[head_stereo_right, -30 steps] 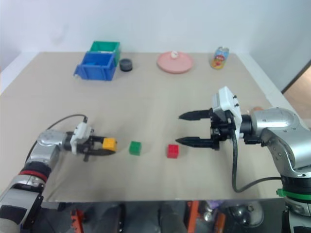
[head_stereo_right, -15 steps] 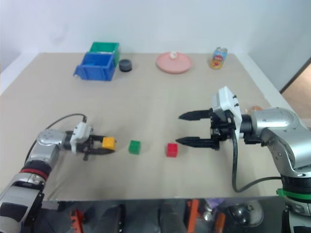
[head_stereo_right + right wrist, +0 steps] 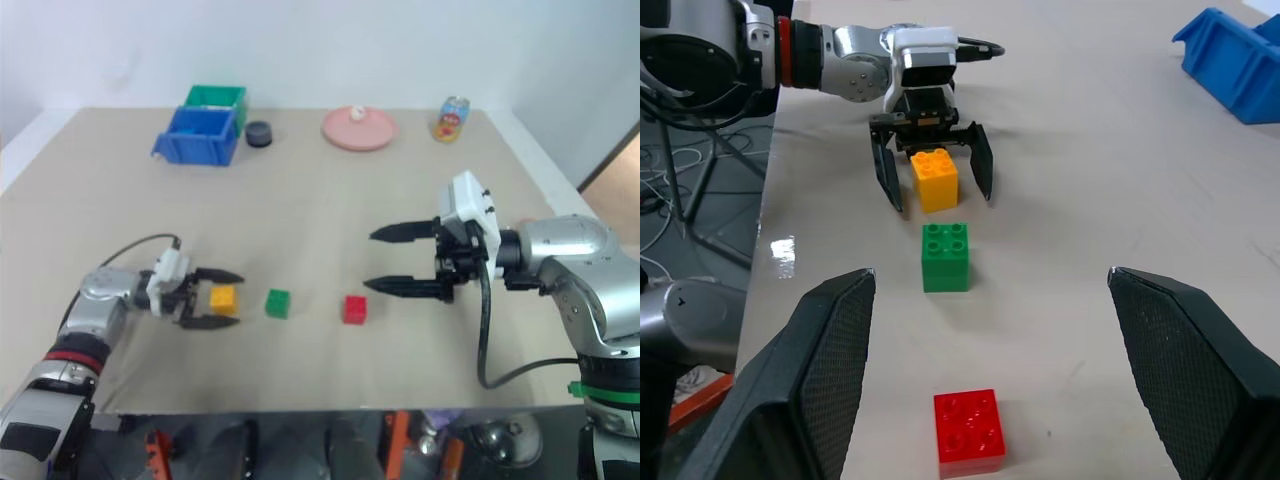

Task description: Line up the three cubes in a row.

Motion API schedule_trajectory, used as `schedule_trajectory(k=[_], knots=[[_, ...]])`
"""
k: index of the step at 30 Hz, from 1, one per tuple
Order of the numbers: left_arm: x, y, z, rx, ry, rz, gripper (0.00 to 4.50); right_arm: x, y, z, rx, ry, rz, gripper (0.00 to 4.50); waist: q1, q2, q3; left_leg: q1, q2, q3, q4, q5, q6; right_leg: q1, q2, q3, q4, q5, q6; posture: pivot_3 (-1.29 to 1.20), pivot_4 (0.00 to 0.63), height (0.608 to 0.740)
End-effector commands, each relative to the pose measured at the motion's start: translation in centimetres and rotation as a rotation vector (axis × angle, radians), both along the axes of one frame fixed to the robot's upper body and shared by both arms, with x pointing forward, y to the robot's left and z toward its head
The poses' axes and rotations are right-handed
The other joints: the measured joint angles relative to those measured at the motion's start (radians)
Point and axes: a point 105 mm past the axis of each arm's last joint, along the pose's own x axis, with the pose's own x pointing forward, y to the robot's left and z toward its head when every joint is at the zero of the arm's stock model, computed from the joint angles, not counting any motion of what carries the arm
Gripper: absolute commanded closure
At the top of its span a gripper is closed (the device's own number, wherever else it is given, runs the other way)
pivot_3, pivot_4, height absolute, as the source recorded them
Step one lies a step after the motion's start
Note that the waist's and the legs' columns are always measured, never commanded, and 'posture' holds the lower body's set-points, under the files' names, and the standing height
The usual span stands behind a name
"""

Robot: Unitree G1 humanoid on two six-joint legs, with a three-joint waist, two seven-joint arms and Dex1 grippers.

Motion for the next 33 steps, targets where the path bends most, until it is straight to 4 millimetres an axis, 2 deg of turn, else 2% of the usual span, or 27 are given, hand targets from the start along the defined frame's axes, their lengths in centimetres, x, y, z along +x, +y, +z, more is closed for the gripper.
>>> schedule_trajectory(k=[1, 4, 11, 16, 18, 20, 22, 24, 25, 28, 33], knots=[[-0.1, 0.1, 2.1, -0.066, -0.024, -0.001, 0.18, 0.0, 0.1, 0.8, -0.002, -0.037, 0.018, 0.65, 0.0, 0.0, 0.0, 0.0, 0.0, 0.0, 0.0, 0.0, 0.0, 0.0, 0.0, 0.0, 0.0, 0.0, 0.0, 0.0, 0.15, 0.74], [-0.9, -0.1, 2.7, -0.077, -0.005, -0.028, 0.18, 0.1, 0.0, 0.8, -0.003, -0.037, 0.021, 0.65, -0.001, 0.0, 0.0, 0.0, 0.0, 0.0, 0.0, 0.0, 0.0, 0.0, 0.0, 0.0, 0.0, 0.0, 0.0, 0.0, 0.15, 0.74], [-2.0, -0.9, 5.7, -0.147, 0.001, -0.051, 0.18, 0.5, -0.1, 1.0, -0.004, -0.034, 0.028, 0.65, 0.0, 0.0, 0.0, 0.0, 0.0, 0.0, 0.0, 0.0, 0.0, 0.0, 0.0, 0.0, 0.0, 0.0, 0.0, 0.0, 0.15, 0.74], [-0.4, -0.8, 9.0, -0.273, -0.026, 0.088, 0.18, 0.8, 0.1, 1.1, 0.005, -0.04, 0.023, 0.65, 0.0, 0.0, 0.0, 0.0, 0.0, 0.0, 0.0, 0.0, 0.0, 0.0, 0.0, 0.0, 0.0, 0.0, 0.0, 0.0, 0.15, 0.74], [0.9, 0.2, 10.6, -0.331, -0.066, 0.24, 0.18, 1.5, -0.1, 1.1, 0.018, -0.058, -0.018, 0.65, -0.001, 0.0, 0.0, 0.0, 0.0, 0.0, 0.0, 0.0, 0.0, 0.0, 0.0, 0.0, 0.0, 0.0, 0.0, 0.0, 0.15, 0.74], [2.0, 1.5, 11.3, -0.384, -0.034, 0.385, 0.18, 2.5, -0.6, 1.1, 0.031, -0.074, -0.08, 0.65, -0.002, 0.0, 0.0, 0.0, 0.0, 0.0, 0.001, 0.0, 0.0, 0.0, 0.0, 0.0, 0.0, 0.002, 0.003, 0.0, 0.15, 0.74], [2.7, 2.8, 11.6, -0.422, -0.032, 0.517, 0.18, 3.6, -1.3, 1.0, 0.052, -0.088, -0.152, 0.65, -0.002, 0.0, 0.0, 0.0, 0.0, 0.0, 0.001, 0.0, 0.0, 0.0, 0.0, 0.0, 0.0, 0.003, 0.005, 0.0, 0.15, 0.74], [3.7, 4.7, 11.1, -0.473, 0.082, 0.684, 0.18, 5.3, -2.3, 0.7, 0.086, -0.108, -0.271, 0.65, -0.002, 0.0, 0.0, 0.0, 0.0, 0.0, 0.001, 0.0, 0.0, 0.0, 0.0, 0.0, 0.0, 0.003, 0.005, 0.0, 0.15, 0.74], [3.9, 5.7, 11.1, -0.483, 0.076, 0.765, 0.18, 6.1, -3.0, 0.4, 0.109, -0.113, -0.338, 0.65, -0.002, 0.0, 0.0, 0.0, 0.0, 0.0, 0.001, 0.0, 0.0, 0.001, 0.0, 0.0, 0.0, 0.003, 0.005, 0.0, 0.15, 0.74], [3.0, 7.3, 11.0, -0.52, 0.073, 0.886, 0.18, 7.4, -4.3, -0.3, 0.157, -0.122, -0.462, 0.65, -0.002, 0.0, 0.0, 0.0, 0.0, 0.0, 0.001, 0.0, 0.0, 0.0, 0.0, 0.0, 0.0, 0.003, 0.005, 0.0, 0.15, 0.74], [0.3, 8.9, 9.4, -0.566, 0.075, 1.084, 0.18, 9.1, -8.0, -1.7, 0.295, -0.131, -0.774, 0.65, 0.001, -0.001, 0.0, -0.001, 0.0, 0.0, 0.0, 0.0, 0.0, 0.001, -0.001, 0.0, 0.0, 0.002, 0.006, 0.0, 0.15, 0.74]])
